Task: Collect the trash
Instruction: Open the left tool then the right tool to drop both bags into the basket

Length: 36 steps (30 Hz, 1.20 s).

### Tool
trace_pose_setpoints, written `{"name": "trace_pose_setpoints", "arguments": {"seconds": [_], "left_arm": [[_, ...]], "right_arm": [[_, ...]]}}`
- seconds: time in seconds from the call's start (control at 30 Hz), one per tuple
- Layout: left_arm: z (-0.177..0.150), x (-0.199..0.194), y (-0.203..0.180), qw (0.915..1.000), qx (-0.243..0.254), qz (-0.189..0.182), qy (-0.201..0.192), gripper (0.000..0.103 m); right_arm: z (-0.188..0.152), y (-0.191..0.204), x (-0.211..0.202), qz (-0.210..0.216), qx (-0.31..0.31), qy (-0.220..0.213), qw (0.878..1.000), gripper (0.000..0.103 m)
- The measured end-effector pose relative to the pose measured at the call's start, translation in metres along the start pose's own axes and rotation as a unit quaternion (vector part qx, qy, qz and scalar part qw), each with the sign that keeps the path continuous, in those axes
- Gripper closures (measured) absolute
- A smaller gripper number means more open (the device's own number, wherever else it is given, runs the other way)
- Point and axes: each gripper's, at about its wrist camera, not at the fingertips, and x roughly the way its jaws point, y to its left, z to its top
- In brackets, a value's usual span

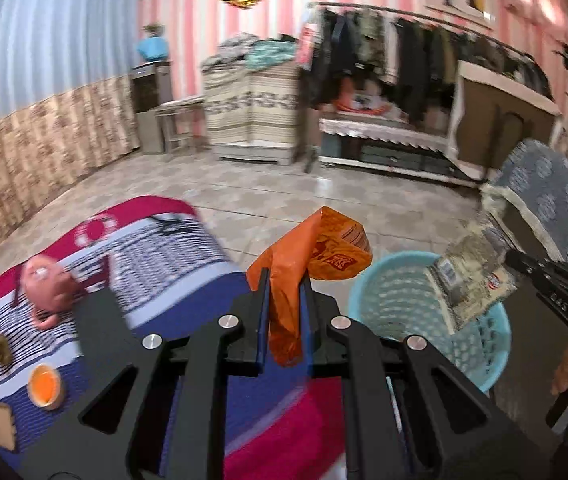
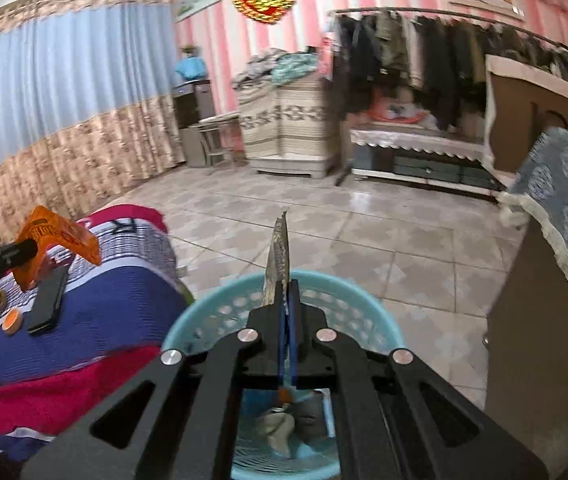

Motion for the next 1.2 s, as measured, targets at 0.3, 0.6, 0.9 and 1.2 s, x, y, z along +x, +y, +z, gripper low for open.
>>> {"name": "trace_pose_setpoints", "arguments": {"seconds": [0.3,0.6,0.9,1.2], "left_arm": [[-0.017,0.051,-0.087,0.9961,0.069,-0.04,0.038,0.091],[-0.023,0.084,-0.105,0.9955,0.076,-0.029,0.05,0.075],[-0.021,0.064,-0.081,0.9995,0.029,0.001,0.015,0.022],[-0.021,0.044,-0.039,0.9989,-0.027,0.037,-0.007,0.009]], "right_arm": [[-0.005,-0.033,0.003,-0.035,0.015,0.011,0.999,0.102],[-0.01,-0.042,0.007,-0.051,0.036,0.022,0.998,0.102],[-0.013,-0.034,0.013,-0.05,0.034,0.036,0.998,0.101],[-0.02,-0.025,0.032,-0.039,0.048,0.056,0.996,0.098]]}}
